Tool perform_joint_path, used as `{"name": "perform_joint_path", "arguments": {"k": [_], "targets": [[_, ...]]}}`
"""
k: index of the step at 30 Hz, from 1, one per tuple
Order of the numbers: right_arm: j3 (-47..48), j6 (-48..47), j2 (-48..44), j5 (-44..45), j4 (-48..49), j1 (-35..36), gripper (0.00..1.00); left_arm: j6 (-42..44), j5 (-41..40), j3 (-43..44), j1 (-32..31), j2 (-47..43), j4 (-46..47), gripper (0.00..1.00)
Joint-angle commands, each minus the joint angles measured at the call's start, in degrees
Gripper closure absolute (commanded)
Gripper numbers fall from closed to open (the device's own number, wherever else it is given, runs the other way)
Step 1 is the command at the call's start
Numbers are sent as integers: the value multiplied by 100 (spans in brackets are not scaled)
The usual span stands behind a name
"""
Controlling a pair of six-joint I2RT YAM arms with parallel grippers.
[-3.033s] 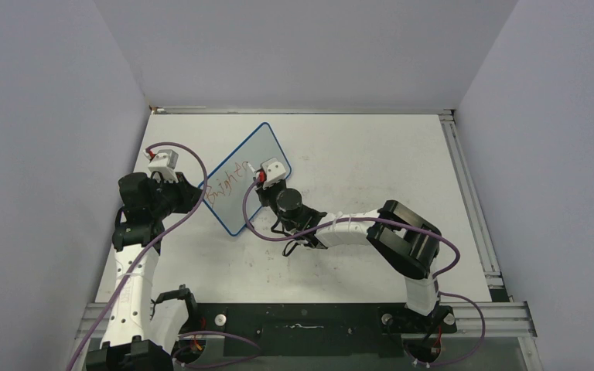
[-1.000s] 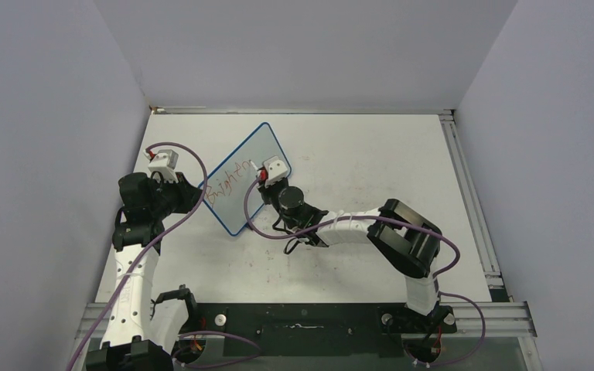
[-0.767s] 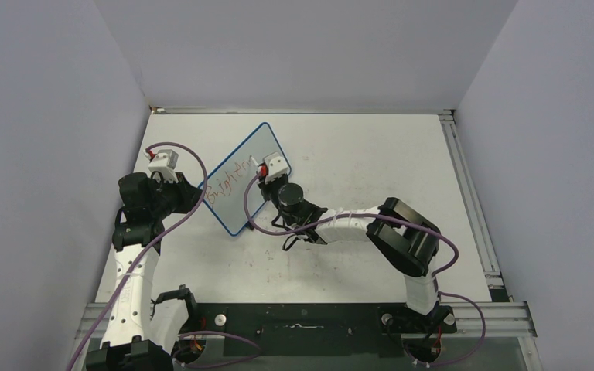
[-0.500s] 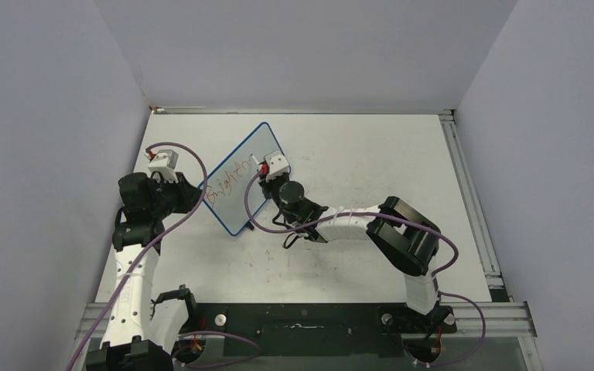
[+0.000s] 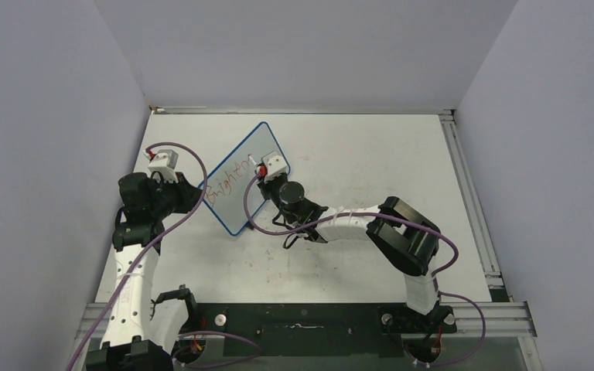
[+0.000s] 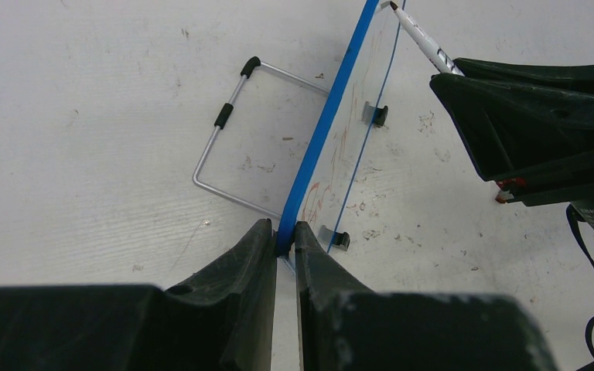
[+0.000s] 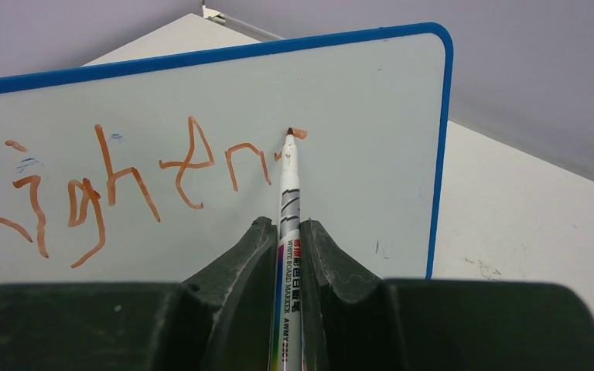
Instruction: Write a sentence on the whiteboard
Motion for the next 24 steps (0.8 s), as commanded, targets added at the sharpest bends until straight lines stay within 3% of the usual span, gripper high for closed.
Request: {"name": "perform_joint_path", "arguments": {"k": [1,24], "targets": [[17,-94,20,-233,248,78,95,66,-69,18,-6,-17,-80,100],[-154,16,53,133,-19,88,95,66,-78,11,-9,-36,-88,100]]}}
